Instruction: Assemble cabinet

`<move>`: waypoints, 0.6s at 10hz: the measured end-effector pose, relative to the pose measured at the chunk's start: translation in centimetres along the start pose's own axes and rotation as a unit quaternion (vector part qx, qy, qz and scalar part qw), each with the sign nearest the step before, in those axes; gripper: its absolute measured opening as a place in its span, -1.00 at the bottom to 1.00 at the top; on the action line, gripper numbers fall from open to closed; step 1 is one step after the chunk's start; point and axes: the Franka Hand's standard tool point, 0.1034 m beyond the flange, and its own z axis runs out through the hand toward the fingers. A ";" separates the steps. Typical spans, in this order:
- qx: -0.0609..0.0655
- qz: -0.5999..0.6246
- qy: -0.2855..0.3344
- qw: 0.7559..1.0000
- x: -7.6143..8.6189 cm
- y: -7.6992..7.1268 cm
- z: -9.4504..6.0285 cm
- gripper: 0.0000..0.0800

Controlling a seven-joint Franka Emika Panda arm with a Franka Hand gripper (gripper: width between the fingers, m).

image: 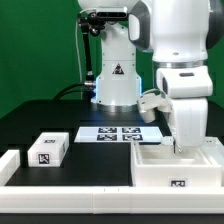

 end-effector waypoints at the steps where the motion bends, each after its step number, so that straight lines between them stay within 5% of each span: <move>1: 0.000 0.000 0.003 1.000 0.8 0.0 0.0 -0.93; 6: 0.001 0.009 0.003 1.000 1.6 0.0 0.1 -0.93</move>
Offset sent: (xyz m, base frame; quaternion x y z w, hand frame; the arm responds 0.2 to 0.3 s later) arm 0.0057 0.0349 -0.0023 0.0123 0.0101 0.0022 0.9999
